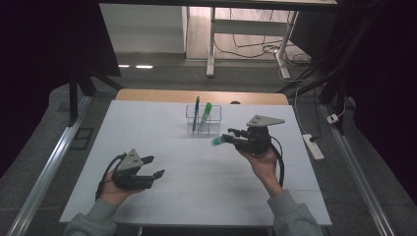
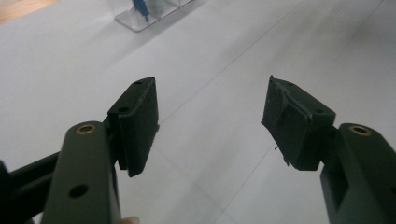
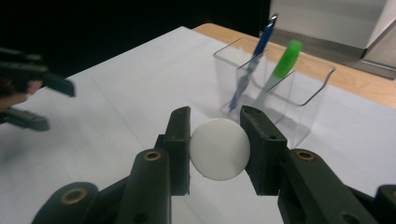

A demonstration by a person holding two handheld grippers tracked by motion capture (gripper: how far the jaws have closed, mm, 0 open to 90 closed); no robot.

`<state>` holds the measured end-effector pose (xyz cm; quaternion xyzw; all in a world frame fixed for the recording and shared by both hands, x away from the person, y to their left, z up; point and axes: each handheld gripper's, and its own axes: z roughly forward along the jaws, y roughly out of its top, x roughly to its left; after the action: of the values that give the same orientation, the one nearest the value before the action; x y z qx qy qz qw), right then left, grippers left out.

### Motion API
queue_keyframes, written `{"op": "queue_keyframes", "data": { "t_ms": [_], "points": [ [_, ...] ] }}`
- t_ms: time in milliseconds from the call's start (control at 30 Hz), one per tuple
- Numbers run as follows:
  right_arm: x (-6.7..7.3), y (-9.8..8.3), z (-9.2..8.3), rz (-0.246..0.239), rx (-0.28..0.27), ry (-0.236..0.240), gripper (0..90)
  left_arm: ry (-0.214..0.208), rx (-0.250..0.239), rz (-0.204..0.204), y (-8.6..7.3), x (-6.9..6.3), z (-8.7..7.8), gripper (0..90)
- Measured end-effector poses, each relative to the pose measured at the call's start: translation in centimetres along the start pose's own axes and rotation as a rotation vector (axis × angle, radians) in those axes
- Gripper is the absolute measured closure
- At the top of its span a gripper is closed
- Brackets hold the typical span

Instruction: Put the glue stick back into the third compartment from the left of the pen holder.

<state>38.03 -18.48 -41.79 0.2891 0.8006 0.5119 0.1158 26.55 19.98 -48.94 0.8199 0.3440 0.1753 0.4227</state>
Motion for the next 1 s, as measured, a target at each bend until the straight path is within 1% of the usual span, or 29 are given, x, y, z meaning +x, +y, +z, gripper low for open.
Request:
{"op": "queue_keyframes", "data": {
  "t_ms": [133, 233, 300, 467, 600, 700, 767, 867, 1000],
  "points": [
    [-0.9, 1.3, 0.2, 0.007, -0.015, -0.029, 65.0, 0.014, 0.012, -0.02, -1.2, 0.5, -0.6, 34.3],
    [-1.5, 2.4, 0.4, 0.008, -0.018, -0.05, 65.0, 0.02, 0.019, -0.043, -2.0, 1.0, -1.0, 33.6],
    [-1.9, 3.1, 0.6, 0.01, -0.019, -0.067, 65.0, 0.018, 0.017, -0.058, -2.3, 1.2, -1.3, 33.1],
    [-2.9, 4.7, 1.4, 0.018, -0.018, -0.101, 65.0, 0.028, 0.023, -0.063, -2.6, 1.5, -1.4, 32.6],
    [-3.8, 5.7, 2.7, 0.022, 0.003, -0.135, 65.0, 0.026, 0.028, -0.066, -2.7, 1.6, -1.3, 32.0],
    [-4.5, 6.3, 3.8, 0.029, 0.023, -0.156, 65.0, 0.018, 0.028, -0.082, -2.7, 1.8, -1.2, 31.6],
    [-4.9, 6.6, 4.4, 0.026, 0.041, -0.168, 65.0, 0.016, 0.028, -0.084, -2.7, 1.8, -1.2, 31.4],
    [-5.4, 6.8, 5.2, 0.032, 0.061, -0.177, 64.9, 0.013, 0.033, -0.086, -2.7, 1.8, -1.2, 31.3],
    [-5.9, 6.8, 6.5, 0.027, 0.109, -0.196, 64.9, 0.009, 0.031, -0.093, -2.7, 1.9, -1.1, 31.2]
  ]
}}
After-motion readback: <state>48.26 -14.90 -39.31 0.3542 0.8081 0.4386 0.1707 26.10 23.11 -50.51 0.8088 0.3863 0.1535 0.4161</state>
